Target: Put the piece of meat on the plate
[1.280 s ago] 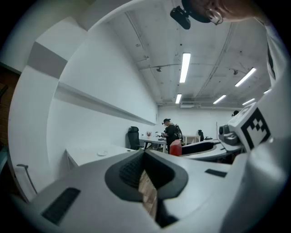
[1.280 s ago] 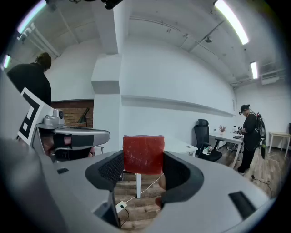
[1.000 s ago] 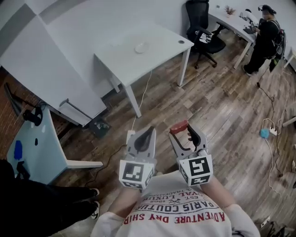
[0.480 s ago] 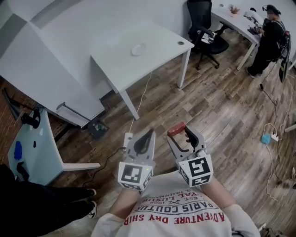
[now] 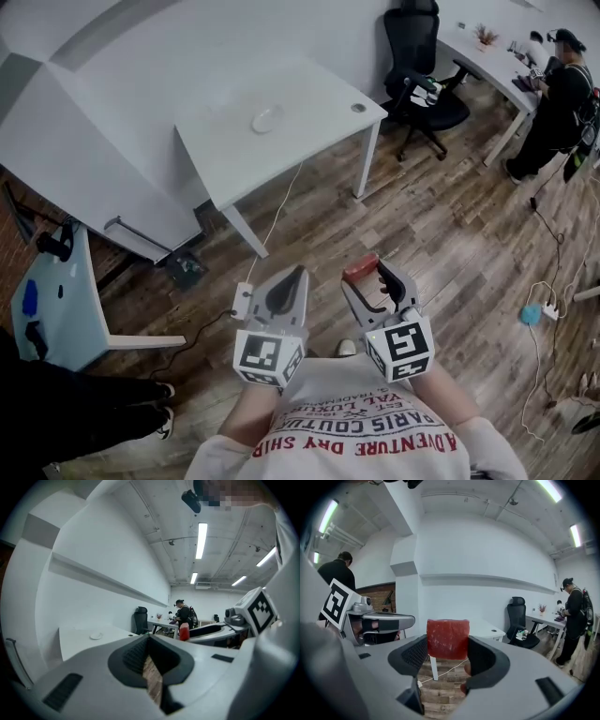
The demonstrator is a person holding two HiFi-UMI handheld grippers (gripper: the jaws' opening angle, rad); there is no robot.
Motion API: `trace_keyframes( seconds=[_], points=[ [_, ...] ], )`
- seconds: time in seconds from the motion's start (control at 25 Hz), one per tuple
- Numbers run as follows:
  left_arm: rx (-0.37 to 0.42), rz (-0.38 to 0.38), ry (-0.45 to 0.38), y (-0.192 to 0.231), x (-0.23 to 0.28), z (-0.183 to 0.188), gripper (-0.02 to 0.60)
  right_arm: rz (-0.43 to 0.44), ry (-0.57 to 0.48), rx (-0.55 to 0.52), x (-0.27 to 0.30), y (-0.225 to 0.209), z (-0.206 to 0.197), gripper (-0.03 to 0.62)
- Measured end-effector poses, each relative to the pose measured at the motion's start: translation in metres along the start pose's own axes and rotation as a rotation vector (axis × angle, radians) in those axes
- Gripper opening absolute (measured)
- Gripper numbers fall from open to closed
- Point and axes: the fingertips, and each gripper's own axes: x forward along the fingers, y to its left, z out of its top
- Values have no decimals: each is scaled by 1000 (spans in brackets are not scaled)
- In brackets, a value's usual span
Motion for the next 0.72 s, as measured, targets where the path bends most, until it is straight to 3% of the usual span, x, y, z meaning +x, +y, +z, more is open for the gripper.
trace_keyframes(
  seconds=[0.28,0.48,0.72],
  points=[
    [15,-18,60,-13,59,-7,8,17,23,35,28,-50,-5,272],
    [-5,-28,69,15,103,-11,8,7,32,47,70,-74,0,272],
    [-12,-92,57,71,167,5,8,-40,53,90,144,-102,17,272]
  ],
)
